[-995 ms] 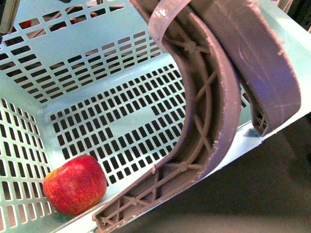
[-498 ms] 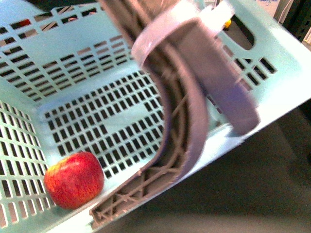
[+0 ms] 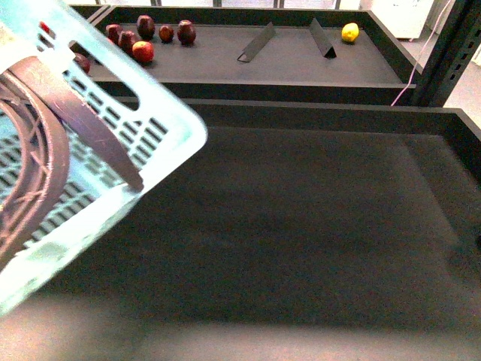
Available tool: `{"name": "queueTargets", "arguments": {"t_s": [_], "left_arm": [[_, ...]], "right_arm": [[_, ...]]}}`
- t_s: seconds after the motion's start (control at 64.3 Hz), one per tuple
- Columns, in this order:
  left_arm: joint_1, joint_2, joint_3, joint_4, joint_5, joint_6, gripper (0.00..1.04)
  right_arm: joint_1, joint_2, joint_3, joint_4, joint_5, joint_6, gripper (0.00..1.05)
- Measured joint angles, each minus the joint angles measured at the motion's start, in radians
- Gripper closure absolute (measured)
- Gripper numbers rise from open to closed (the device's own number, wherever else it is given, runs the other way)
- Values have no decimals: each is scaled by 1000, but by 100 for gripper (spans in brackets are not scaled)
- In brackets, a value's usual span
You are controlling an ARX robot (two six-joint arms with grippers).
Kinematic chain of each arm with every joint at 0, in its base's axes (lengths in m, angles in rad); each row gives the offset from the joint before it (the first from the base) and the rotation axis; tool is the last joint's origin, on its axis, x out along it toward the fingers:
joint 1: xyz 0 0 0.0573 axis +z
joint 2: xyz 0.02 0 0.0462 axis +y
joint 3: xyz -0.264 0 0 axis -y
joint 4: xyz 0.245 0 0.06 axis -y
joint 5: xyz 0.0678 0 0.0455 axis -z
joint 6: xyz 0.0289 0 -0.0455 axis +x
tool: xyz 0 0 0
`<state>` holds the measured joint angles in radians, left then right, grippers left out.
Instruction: Pick apple with right arm and hold basket with left
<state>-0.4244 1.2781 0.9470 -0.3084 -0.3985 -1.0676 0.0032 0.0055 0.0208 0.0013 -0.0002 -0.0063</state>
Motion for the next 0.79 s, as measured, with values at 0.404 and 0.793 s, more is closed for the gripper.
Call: {"name": "queueTargets", "arguments": {"t_s": [0.404, 0.793], "left_arm": [[363, 213, -55, 286, 139, -319, 91], [366, 459, 103, 262, 219, -430, 91]], "right_arm": [[0, 0, 0, 0, 0, 0, 9], [0, 0, 0, 0, 0, 0, 9]]}}
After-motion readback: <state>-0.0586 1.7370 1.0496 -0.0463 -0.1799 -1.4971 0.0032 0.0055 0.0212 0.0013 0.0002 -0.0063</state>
